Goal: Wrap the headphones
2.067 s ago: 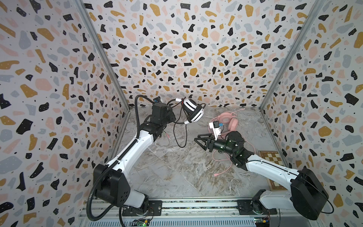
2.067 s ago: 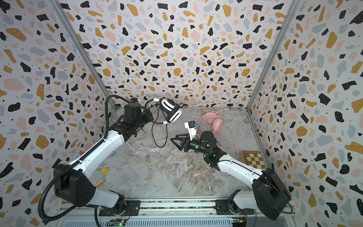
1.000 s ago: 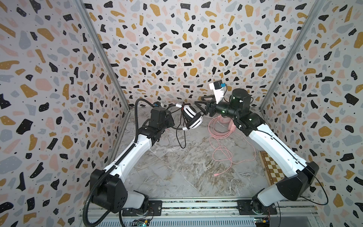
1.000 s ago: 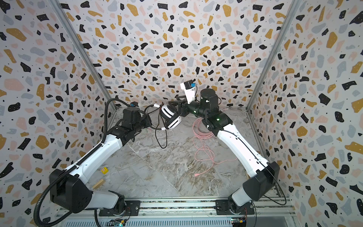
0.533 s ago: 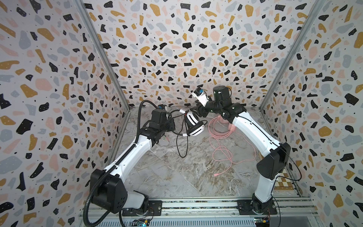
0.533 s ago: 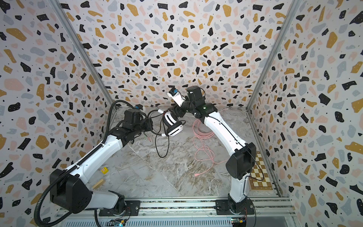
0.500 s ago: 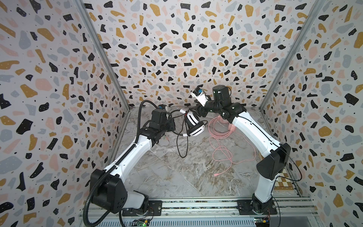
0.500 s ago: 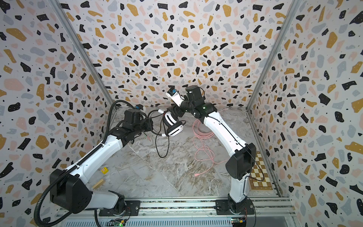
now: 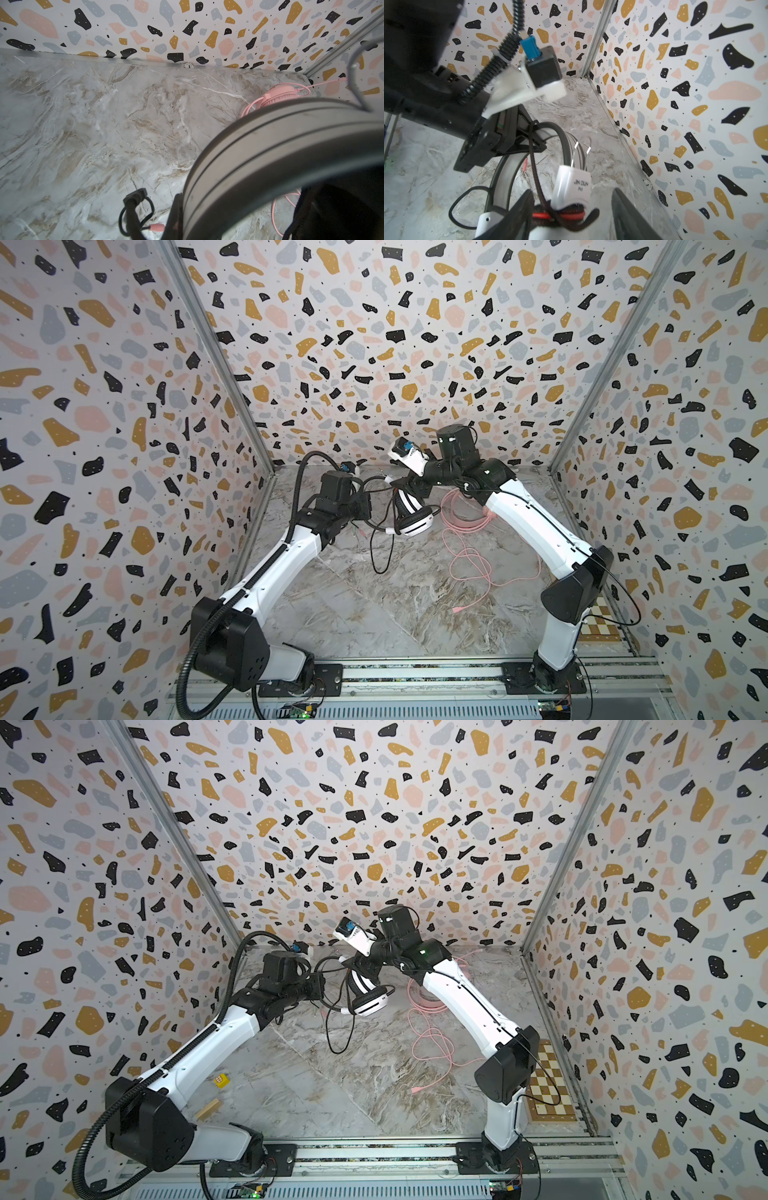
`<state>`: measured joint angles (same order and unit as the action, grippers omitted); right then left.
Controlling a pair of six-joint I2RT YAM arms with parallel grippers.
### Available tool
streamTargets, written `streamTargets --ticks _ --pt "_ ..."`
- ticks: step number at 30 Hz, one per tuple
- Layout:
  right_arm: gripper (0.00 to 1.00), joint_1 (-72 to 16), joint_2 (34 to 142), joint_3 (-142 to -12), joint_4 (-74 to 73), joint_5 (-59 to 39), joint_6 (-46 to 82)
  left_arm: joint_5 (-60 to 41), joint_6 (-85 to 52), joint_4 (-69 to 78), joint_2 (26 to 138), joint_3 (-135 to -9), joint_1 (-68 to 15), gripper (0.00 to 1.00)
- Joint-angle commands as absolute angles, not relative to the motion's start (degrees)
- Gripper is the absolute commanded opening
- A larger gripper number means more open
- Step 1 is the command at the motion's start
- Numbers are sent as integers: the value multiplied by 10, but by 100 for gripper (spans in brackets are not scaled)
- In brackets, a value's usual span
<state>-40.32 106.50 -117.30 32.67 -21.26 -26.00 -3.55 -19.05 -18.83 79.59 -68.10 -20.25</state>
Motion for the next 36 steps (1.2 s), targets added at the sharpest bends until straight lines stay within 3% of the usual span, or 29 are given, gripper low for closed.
streamTargets --ticks 1,12,20,28,36 --pt "62 -422 1066 -1193 367 -159 -287 -55 -173 -160 791 -716 -201 0" --pt "64 -485 1052 -1142 315 -2 -326 -57 -162 -186 805 -735 -201 0" --pt "64 -511 1011 -1035 210 83 -364 -58 -160 -202 816 -752 -201 0" --pt "55 -525 997 -995 126 142 -402 -75 -168 -208 817 -758 -201 0" --pt "53 -532 1008 -986 98 187 -455 -77 -174 -216 816 -775 -201 0"
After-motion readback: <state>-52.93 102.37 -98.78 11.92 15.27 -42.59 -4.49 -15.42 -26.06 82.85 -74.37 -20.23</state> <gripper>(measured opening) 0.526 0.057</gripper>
